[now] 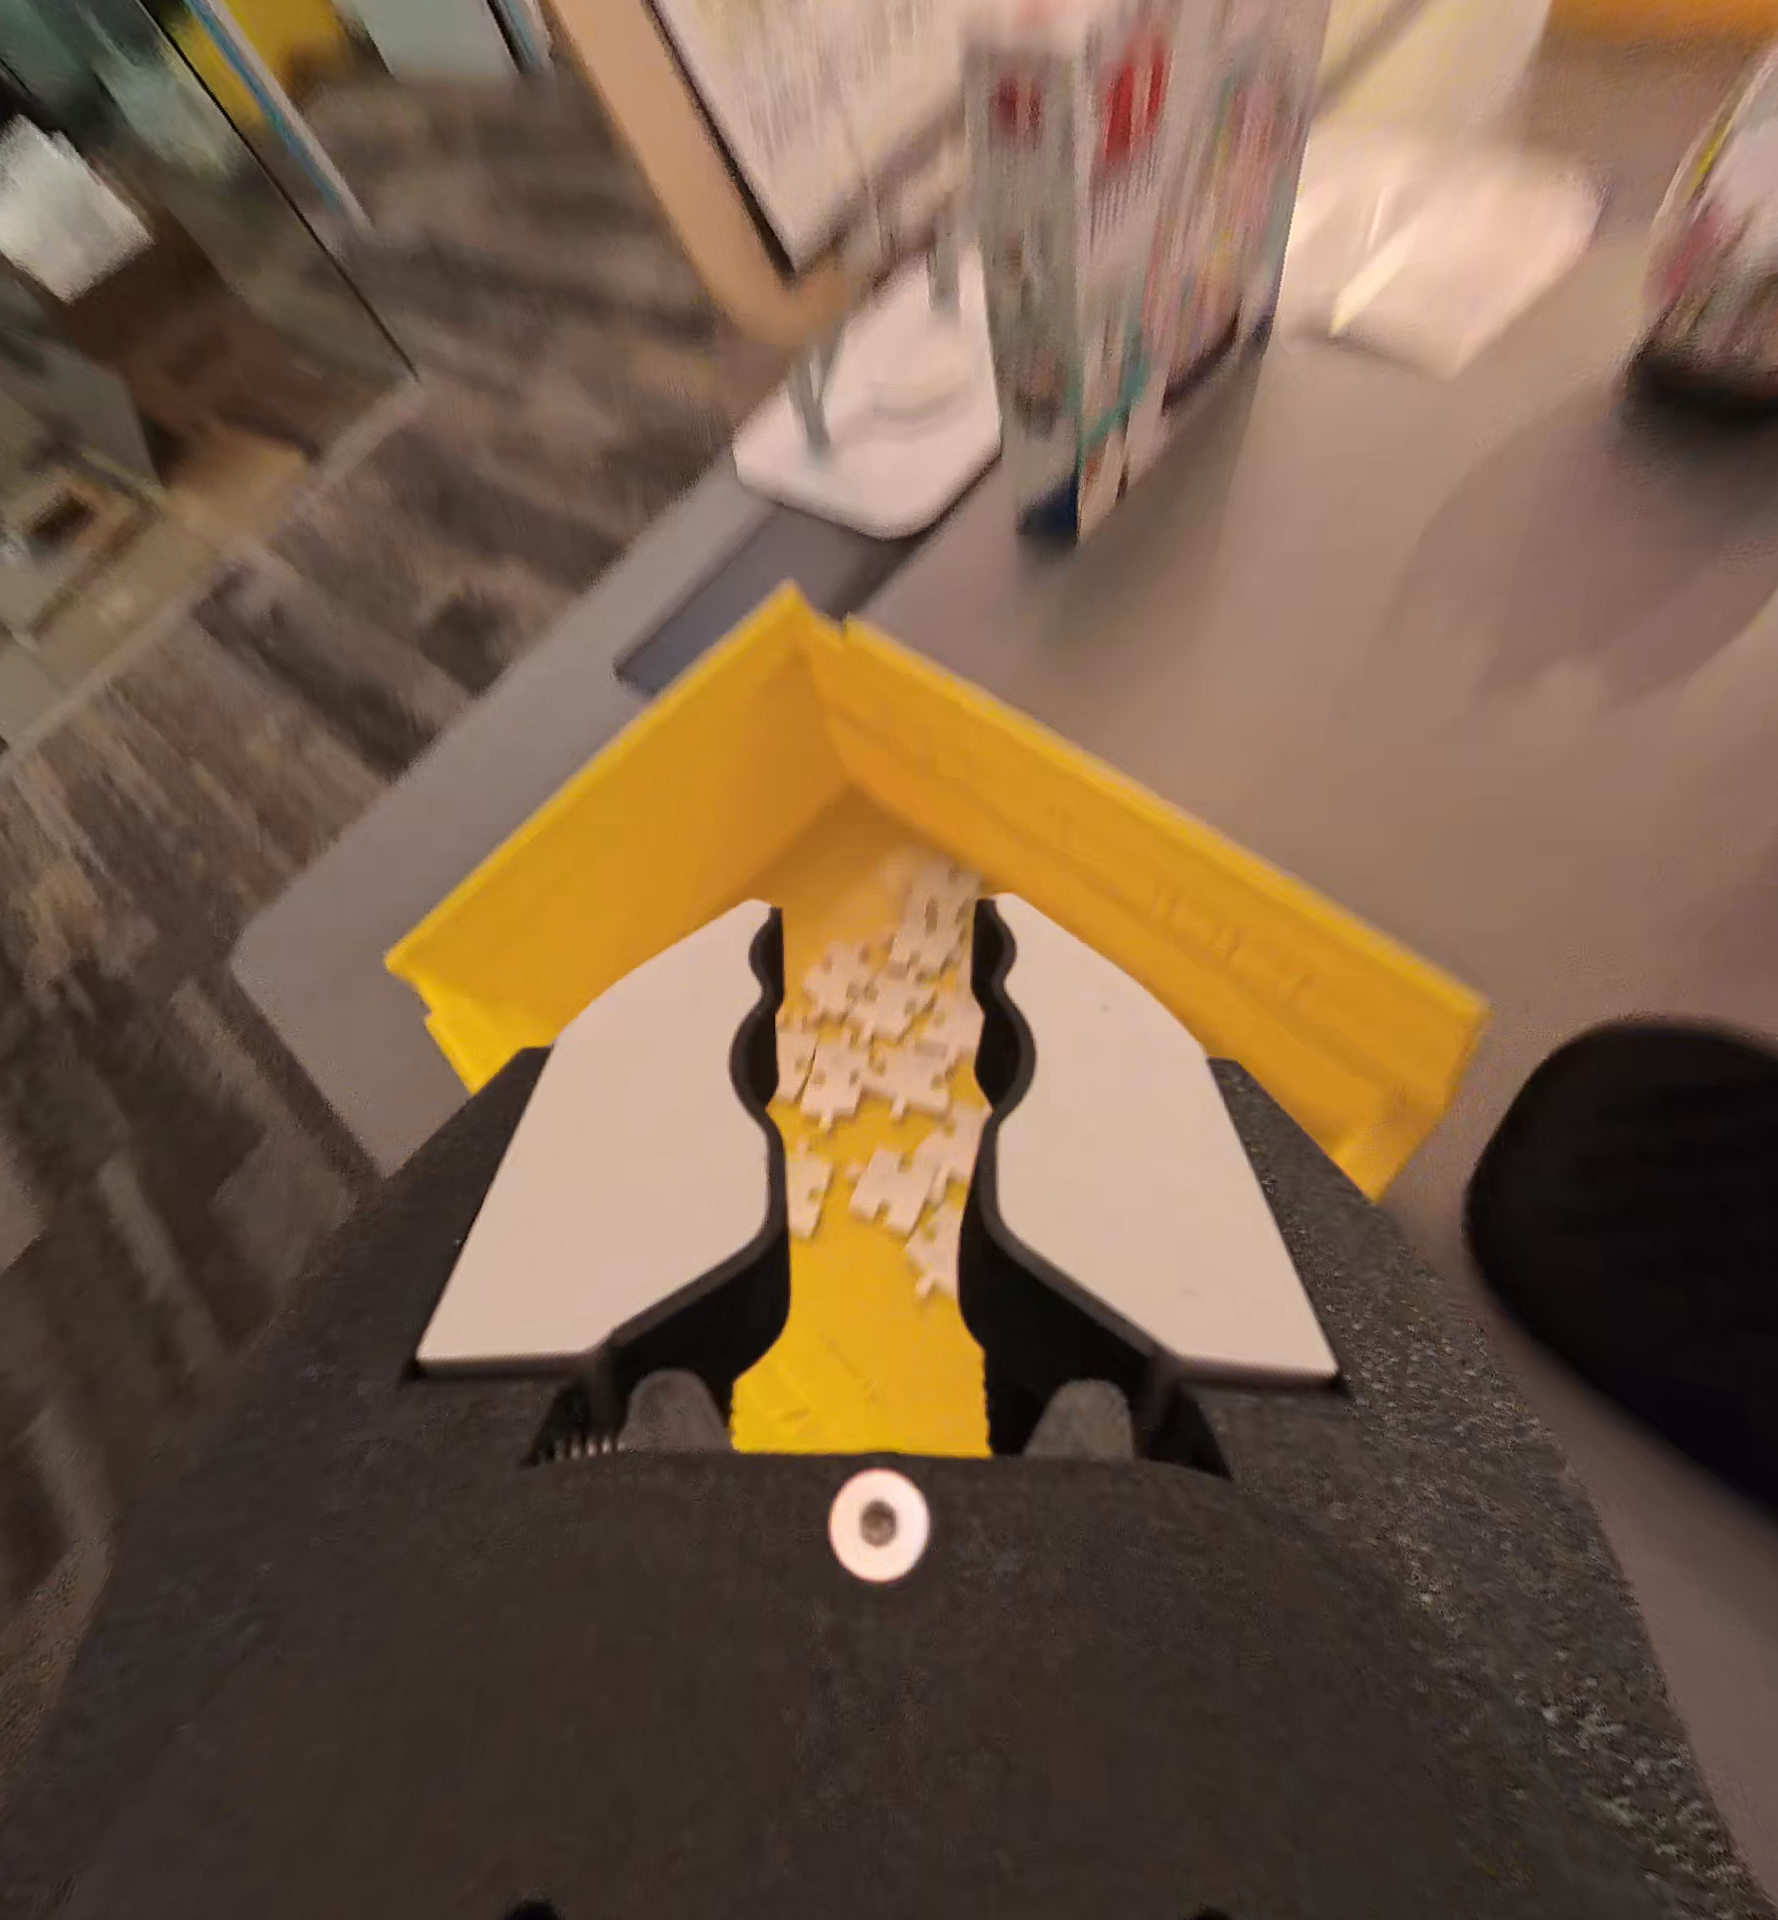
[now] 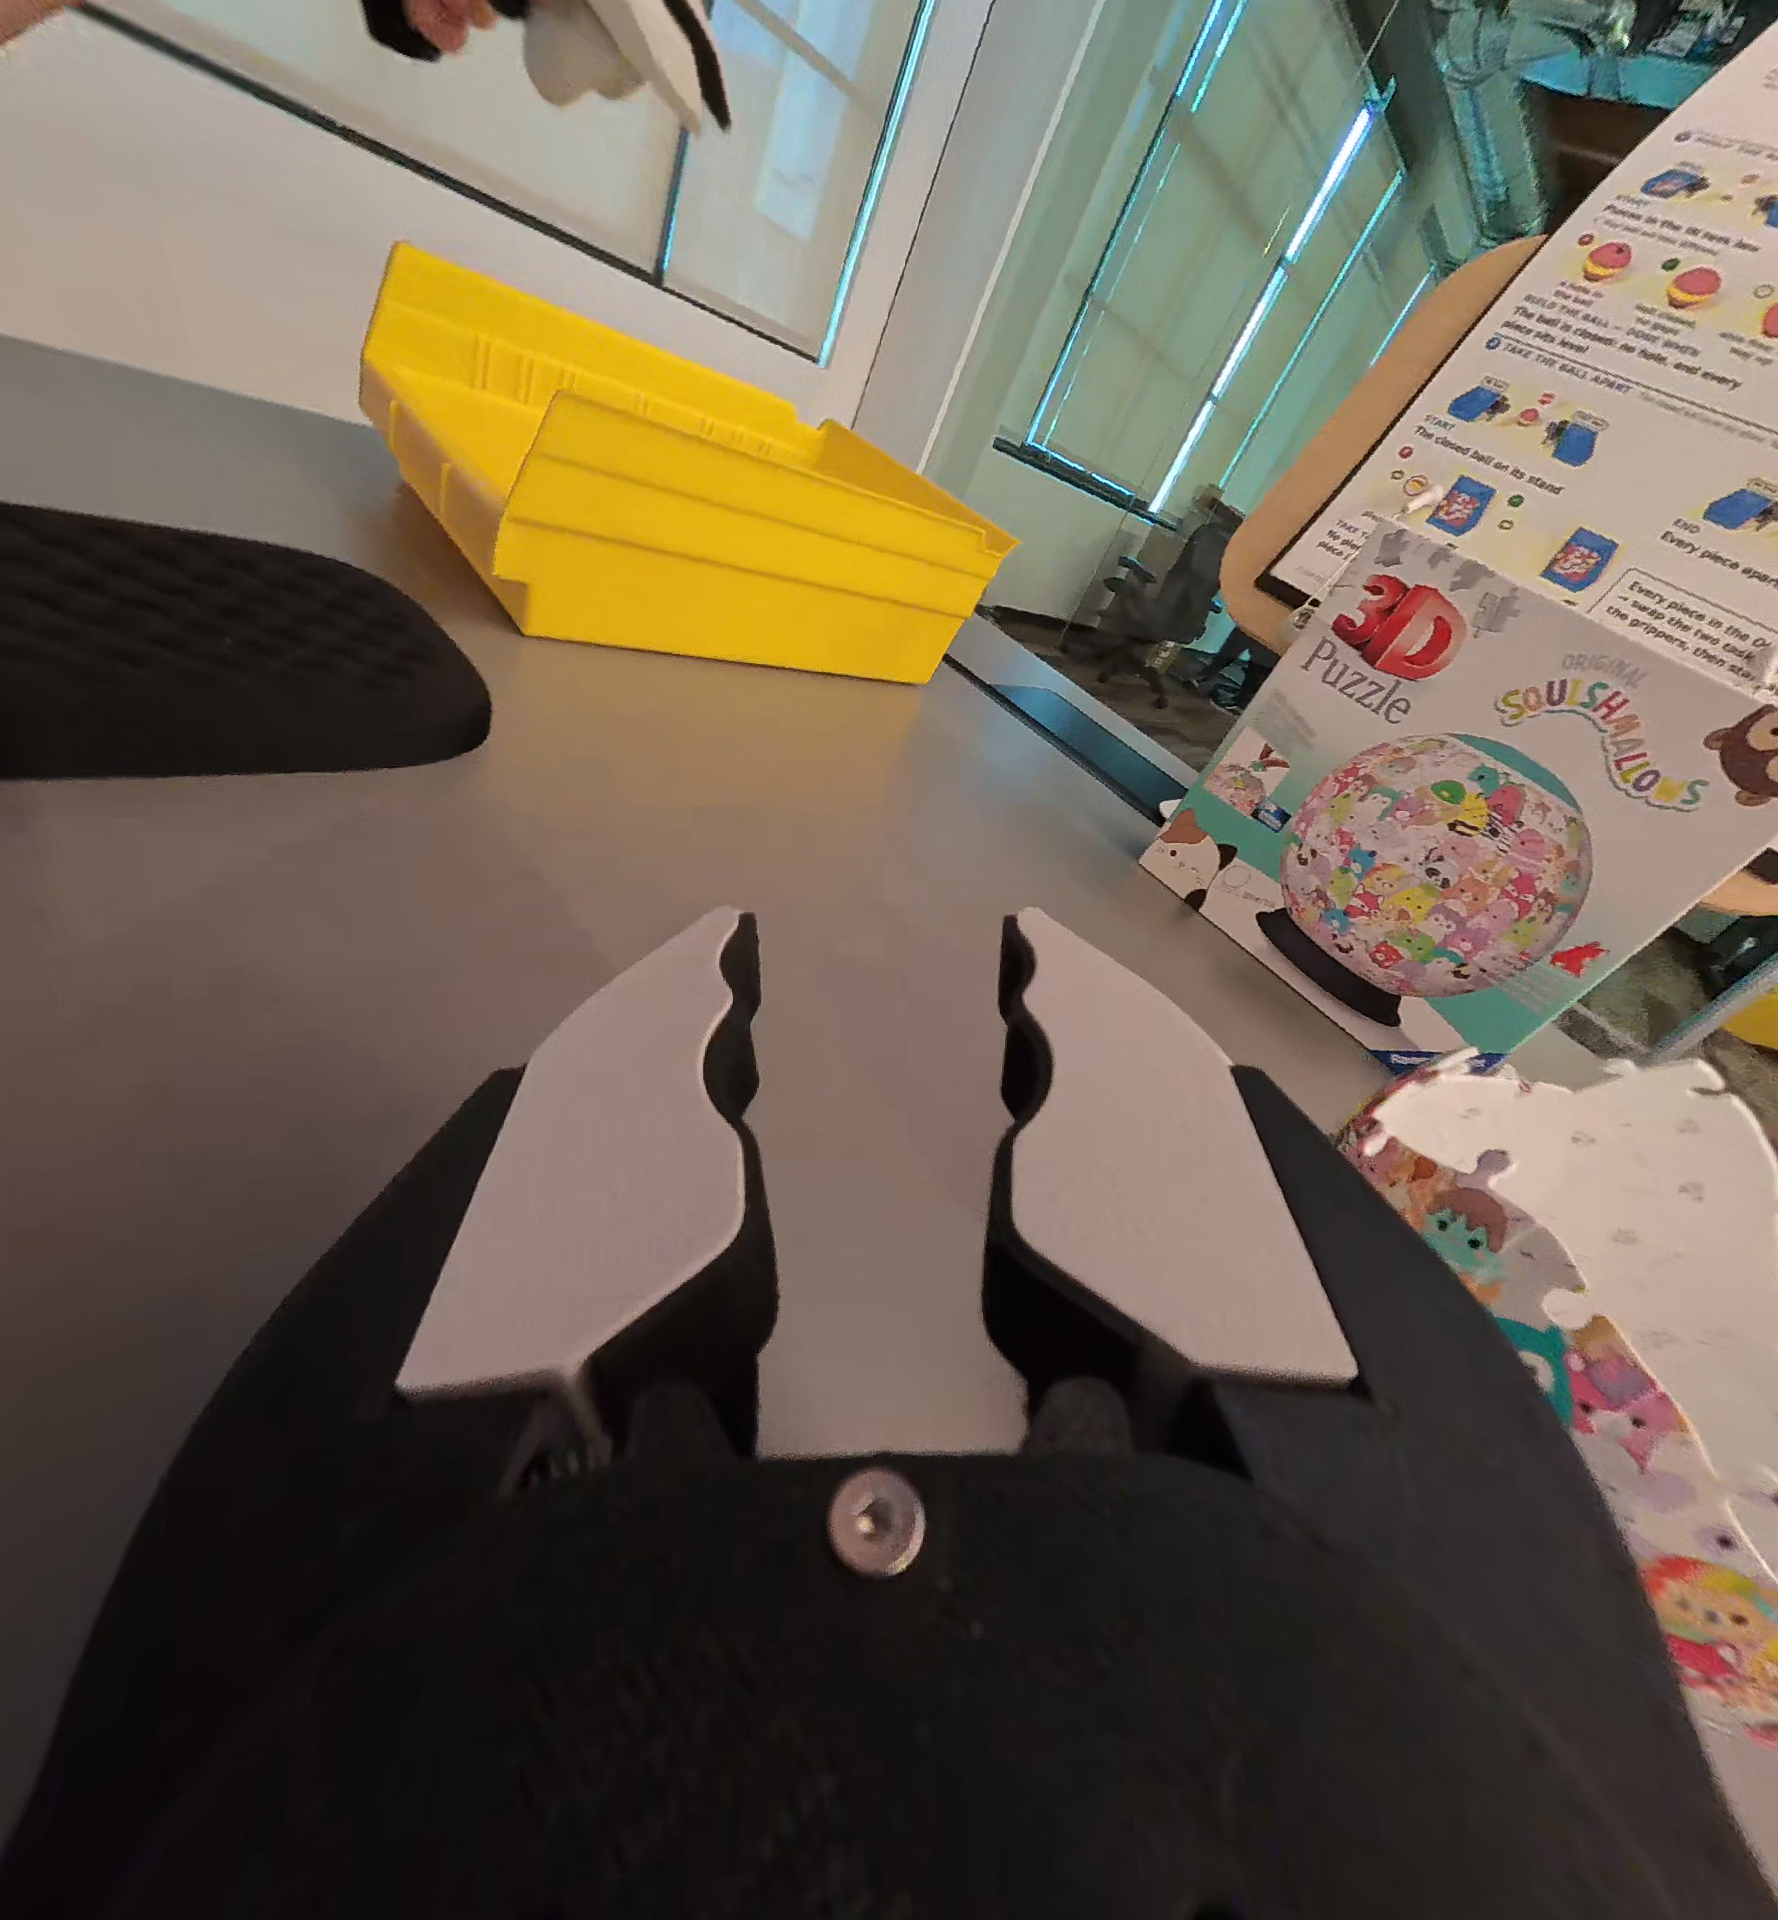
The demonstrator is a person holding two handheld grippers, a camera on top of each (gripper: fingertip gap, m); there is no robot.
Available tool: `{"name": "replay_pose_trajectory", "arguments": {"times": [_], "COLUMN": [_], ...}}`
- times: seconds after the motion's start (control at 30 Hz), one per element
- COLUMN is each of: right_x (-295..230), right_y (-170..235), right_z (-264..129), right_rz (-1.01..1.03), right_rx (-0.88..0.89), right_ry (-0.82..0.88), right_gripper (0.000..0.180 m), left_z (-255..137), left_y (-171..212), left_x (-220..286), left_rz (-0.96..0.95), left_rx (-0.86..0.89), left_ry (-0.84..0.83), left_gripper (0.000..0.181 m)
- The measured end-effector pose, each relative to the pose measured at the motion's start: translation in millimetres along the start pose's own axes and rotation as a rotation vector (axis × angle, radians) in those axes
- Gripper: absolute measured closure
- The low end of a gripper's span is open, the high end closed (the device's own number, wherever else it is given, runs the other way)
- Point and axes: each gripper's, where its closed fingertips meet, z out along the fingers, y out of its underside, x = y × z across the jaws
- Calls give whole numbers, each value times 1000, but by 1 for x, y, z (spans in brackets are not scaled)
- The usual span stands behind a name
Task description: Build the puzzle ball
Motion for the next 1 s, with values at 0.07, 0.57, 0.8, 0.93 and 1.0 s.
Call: {"name": "replay_pose_trajectory", "arguments": {"times": [0.07,0.57,0.8,0.93,1.0], "right_x": [1,-33,-66,-66,-63], "right_y": [-1,-33,-50,-53,-53], "right_z": [6,85,125,137,138], "right_rz": [19,232,299,366,402], "right_rx": [5,139,177,191,200], "right_ry": [-11,-215,-393,-436,-445], "right_gripper": [135,145,146,144,144], "left_z": [-22,-33,-23,-15,-10], "left_y": [-22,-57,-36,-13,-1], "left_x": [1,-23,-21,-18,-10], "left_rz": [-21,-132,-136,-72,-60], "left_rx": [149,324,215,78,-2], "left_ry": [-46,-37,36,44,79], "left_gripper": [141,124,132,140,140]}}
